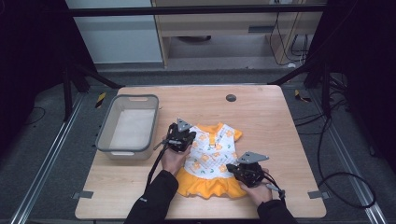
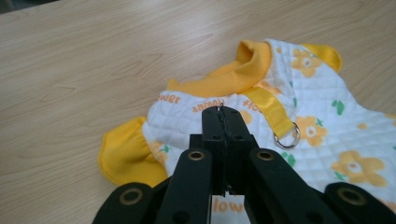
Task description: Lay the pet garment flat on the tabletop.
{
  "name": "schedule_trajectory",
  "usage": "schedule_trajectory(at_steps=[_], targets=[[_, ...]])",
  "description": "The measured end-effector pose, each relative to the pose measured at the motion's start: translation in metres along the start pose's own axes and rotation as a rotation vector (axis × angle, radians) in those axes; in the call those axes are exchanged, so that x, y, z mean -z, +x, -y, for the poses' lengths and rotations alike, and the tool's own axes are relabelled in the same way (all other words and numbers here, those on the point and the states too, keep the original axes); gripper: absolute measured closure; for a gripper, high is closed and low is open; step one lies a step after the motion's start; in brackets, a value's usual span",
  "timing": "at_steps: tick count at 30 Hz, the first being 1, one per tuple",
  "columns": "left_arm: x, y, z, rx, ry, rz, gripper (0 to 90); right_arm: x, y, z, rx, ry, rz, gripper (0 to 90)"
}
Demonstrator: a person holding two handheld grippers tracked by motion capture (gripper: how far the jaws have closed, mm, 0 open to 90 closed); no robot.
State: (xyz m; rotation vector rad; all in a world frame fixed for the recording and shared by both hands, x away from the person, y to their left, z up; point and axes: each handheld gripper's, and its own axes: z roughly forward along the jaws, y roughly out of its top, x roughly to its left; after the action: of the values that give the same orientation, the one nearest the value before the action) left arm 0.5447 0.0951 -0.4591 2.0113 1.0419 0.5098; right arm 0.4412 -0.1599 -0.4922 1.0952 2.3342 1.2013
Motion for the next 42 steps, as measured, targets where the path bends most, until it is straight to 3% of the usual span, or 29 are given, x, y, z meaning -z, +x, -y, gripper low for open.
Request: schedule_trajectory(at_steps=[4, 5, 9, 11, 19, 21, 26, 31, 38, 40, 41, 42], targets=[[-0.020, 0.005, 0.000, 0.006, 0.035, -0.020, 89.3, -0.004, 0.003, 0.001, 0.012, 0.016, -0.001, 90.0], [-0.028, 0.008, 0.002, 0.033, 0.040, -0.018, 88.9, -0.007, 0.004, 0.002, 0.018, 0.027, 0.000, 90.0], [-0.038, 0.009, 0.007, 0.026, 0.068, -0.023, 88.5, -0.013, 0.006, 0.004, 0.033, 0.048, 0.005, 90.0], [-0.041, 0.010, 0.008, 0.009, 0.081, -0.032, 88.6, -0.014, 0.007, 0.004, 0.034, 0.052, 0.008, 90.0], [-0.048, 0.016, 0.010, 0.018, 0.075, -0.059, 89.4, -0.015, 0.008, 0.004, 0.021, 0.065, 0.003, 90.0], [-0.050, 0.019, 0.010, 0.013, 0.082, -0.095, 89.4, -0.014, 0.008, 0.005, 0.022, 0.070, 0.003, 90.0], [-0.053, 0.024, 0.009, 0.021, 0.094, -0.114, 89.6, -0.012, 0.009, 0.006, 0.021, 0.076, -0.006, 90.0], [-0.057, 0.021, 0.007, -0.034, 0.104, -0.145, 89.6, -0.008, 0.010, 0.007, 0.036, 0.090, -0.021, 90.0], [-0.056, 0.022, 0.005, -0.014, 0.112, -0.134, 89.5, -0.006, 0.010, 0.009, 0.035, 0.094, -0.029, 90.0], [-0.052, 0.024, 0.004, 0.011, 0.111, -0.108, 87.5, -0.006, 0.009, 0.009, 0.024, 0.091, -0.036, 90.0], [-0.043, 0.026, 0.002, 0.047, 0.087, -0.058, 81.9, -0.005, 0.007, 0.008, 0.017, 0.080, -0.036, 90.0], [-0.043, 0.026, 0.002, 0.047, 0.087, -0.058, 80.5, -0.005, 0.007, 0.008, 0.017, 0.080, -0.036, 90.0]])
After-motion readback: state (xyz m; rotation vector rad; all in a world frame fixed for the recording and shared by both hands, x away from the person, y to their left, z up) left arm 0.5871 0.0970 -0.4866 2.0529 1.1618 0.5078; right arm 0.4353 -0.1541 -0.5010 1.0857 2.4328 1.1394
